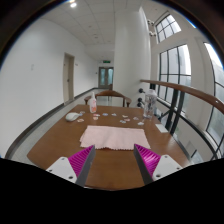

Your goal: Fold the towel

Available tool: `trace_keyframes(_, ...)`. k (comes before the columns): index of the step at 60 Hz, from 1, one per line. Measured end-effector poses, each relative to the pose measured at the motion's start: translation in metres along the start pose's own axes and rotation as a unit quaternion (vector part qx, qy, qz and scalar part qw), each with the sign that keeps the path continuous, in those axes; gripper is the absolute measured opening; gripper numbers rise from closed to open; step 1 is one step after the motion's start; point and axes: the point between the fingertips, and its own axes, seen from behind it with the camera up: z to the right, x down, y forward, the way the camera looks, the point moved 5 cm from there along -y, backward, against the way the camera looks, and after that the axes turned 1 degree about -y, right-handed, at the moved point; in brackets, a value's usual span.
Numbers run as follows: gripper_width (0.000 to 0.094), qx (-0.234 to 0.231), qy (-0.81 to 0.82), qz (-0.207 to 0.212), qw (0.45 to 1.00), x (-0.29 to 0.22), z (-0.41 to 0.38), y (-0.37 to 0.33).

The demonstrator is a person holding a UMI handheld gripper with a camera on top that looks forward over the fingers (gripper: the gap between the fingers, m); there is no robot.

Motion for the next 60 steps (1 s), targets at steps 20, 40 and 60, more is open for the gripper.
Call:
trace_keyframes(20, 0.0774, -0.079, -0.012, -0.030, 0.996, -0.023, -0.088, 0.101)
trace_keyframes(40, 0.0397, -0.074, -0.025, -0.131, 0.988, 0.006, -0.121, 0.214)
trace_keyframes(60, 0.0003, -0.089, -0.021, -0.112, 0.990, 0.002, -0.122, 0.218)
